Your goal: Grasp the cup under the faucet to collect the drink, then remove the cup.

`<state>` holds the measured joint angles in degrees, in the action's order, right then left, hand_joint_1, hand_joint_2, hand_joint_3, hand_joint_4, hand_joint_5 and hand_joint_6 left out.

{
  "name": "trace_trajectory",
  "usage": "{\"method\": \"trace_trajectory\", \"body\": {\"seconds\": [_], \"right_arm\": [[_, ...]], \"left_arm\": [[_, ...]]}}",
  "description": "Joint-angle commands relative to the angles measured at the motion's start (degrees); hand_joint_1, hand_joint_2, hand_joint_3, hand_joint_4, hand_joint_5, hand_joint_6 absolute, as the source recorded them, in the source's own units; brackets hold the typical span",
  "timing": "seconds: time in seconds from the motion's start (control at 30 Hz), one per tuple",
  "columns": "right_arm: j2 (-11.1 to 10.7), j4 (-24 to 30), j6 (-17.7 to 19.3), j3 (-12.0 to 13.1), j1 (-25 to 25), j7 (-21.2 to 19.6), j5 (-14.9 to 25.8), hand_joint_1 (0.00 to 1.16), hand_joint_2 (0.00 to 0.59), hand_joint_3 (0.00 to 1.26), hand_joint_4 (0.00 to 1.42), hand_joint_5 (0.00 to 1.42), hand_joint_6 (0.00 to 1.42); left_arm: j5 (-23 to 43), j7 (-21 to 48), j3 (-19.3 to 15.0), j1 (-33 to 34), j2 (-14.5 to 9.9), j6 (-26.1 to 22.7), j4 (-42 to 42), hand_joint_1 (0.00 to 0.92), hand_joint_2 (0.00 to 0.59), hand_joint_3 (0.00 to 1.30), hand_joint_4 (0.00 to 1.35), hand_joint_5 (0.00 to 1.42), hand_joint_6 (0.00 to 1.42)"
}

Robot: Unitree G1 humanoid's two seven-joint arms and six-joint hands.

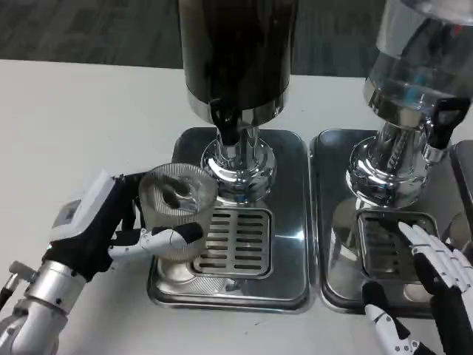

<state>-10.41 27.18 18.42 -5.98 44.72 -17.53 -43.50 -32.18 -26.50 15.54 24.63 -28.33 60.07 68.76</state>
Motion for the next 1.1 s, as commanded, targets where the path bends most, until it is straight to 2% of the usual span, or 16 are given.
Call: {"method": "trace_trajectory", "body": {"seconds": [0.03,0.33,0.53,0.7,0.77,0.8,0.93,1.1], "right_arm": [[0.75,0.76,0.60,-0.03,1.26,-1.34,-0.41,0.31,0.398,0.17,0.13,0.12,0.08],[1.26,0.48,0.42,-0.34,1.42,-1.61,-0.70,0.31,0.398,0.17,0.13,0.12,0.08],[1.33,0.27,0.28,-0.75,1.15,-1.70,-0.65,0.31,0.398,0.17,0.13,0.12,0.08],[1.32,-0.13,0.30,-1.02,0.88,-1.86,-0.45,0.31,0.398,0.17,0.13,0.12,0.08],[1.24,-0.31,0.41,-1.05,0.83,-1.90,-0.26,0.31,0.398,0.17,0.13,0.12,0.08],[1.22,-0.40,0.45,-1.08,0.80,-1.92,-0.22,0.31,0.398,0.17,0.13,0.12,0.08],[1.05,-0.43,0.34,-1.17,0.27,-1.51,-0.07,0.31,0.398,0.17,0.13,0.12,0.08],[0.59,-0.37,0.30,-1.04,0.34,-0.91,0.34,0.31,0.398,0.17,0.13,0.13,0.09]], "left_arm": [[-0.98,0.47,1.45,2.60,0.85,-1.26,0.79,0.407,0.108,0.72,0.77,1.00,1.21],[-2.00,3.44,3.61,4.97,2.23,-4.14,2.10,0.383,0.114,0.68,0.72,0.94,1.10],[-2.76,3.89,4.91,5.42,2.53,-4.97,2.11,0.369,0.124,0.66,0.70,0.92,1.07],[-3.29,3.94,5.93,5.68,2.42,-5.68,1.99,0.336,0.124,0.60,0.62,0.84,0.99],[-3.12,4.38,6.21,5.64,2.32,-5.89,2.01,0.300,0.119,0.55,0.55,0.74,0.88],[-3.05,4.48,6.34,5.58,2.24,-5.95,1.98,0.281,0.114,0.52,0.50,0.65,0.77],[-2.80,4.65,6.60,5.27,1.57,-5.91,1.55,0.227,0.096,0.47,0.42,0.48,0.49],[-3.30,4.52,7.17,4.87,0.96,-6.07,0.67,0.177,0.076,0.35,0.29,0.34,0.31]]}}
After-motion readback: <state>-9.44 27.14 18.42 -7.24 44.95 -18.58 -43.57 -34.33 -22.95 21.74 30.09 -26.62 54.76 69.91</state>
